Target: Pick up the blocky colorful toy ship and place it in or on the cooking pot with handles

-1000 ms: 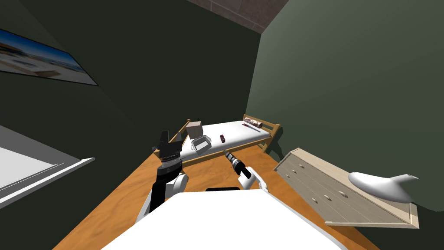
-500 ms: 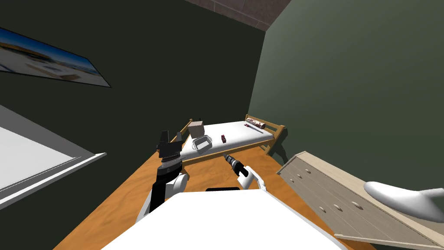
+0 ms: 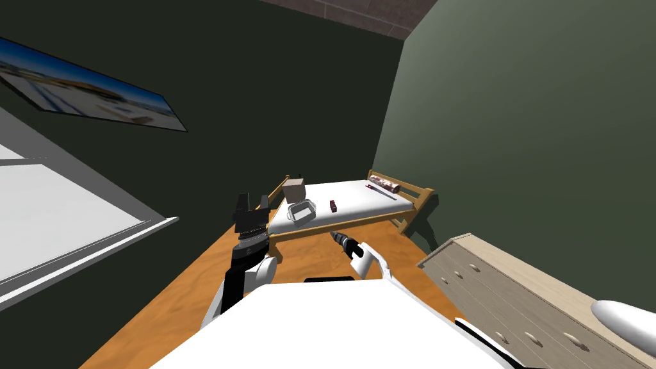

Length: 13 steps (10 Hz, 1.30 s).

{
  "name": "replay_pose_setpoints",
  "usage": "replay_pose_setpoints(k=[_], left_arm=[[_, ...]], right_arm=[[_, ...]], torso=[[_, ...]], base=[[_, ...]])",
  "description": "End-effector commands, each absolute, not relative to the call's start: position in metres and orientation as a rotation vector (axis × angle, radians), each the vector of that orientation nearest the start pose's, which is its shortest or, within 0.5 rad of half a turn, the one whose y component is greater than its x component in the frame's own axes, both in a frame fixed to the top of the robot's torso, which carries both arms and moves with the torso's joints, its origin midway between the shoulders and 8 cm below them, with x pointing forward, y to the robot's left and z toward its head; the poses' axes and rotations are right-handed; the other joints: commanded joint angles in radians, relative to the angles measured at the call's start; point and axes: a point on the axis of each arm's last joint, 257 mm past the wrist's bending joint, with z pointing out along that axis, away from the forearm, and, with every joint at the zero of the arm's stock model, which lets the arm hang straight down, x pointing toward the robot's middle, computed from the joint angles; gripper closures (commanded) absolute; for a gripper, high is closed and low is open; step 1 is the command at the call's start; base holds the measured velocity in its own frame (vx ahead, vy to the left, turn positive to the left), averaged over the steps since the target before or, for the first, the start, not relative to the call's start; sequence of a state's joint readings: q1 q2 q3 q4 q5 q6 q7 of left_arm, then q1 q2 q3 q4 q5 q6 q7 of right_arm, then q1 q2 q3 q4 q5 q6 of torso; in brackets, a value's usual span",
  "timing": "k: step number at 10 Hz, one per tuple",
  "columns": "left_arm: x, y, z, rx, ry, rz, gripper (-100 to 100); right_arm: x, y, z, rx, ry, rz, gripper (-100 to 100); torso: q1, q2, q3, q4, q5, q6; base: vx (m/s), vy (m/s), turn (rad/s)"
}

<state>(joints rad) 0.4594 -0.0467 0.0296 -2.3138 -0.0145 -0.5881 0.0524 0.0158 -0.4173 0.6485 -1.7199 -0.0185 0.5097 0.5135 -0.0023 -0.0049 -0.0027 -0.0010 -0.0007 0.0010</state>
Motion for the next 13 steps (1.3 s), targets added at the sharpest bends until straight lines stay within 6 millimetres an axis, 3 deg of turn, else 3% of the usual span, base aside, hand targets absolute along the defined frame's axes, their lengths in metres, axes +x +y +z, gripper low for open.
replay_pose_setpoints(k=[1,8,13], left_arm=[[0.32,0.282,0.067,-0.564,0.458,-1.357,0],[0.32,0.282,0.067,-0.564,0.458,-1.357,0],[0.32,0.282,0.067,-0.564,0.458,-1.357,0]], right_arm=[[0.41,-0.082,-0.402,0.189,2.294,0.572,-100],[0.408,-0.119,-0.437,0.027,2.426,0.324,-100],[0.419,-0.178,-0.452,-0.091,2.506,0.06,-100]], torso=[[0.0,0.0,0.0,0.0,0.0,0.0],[0.001,-0.004,-0.002,-0.001,0.0,0.0],[0.001,-0.009,-0.005,-0.002,0.0,0.0]], base=[[0.059,-0.015,0.137],[0.075,-0.017,0.128],[0.155,-0.021,0.156]])
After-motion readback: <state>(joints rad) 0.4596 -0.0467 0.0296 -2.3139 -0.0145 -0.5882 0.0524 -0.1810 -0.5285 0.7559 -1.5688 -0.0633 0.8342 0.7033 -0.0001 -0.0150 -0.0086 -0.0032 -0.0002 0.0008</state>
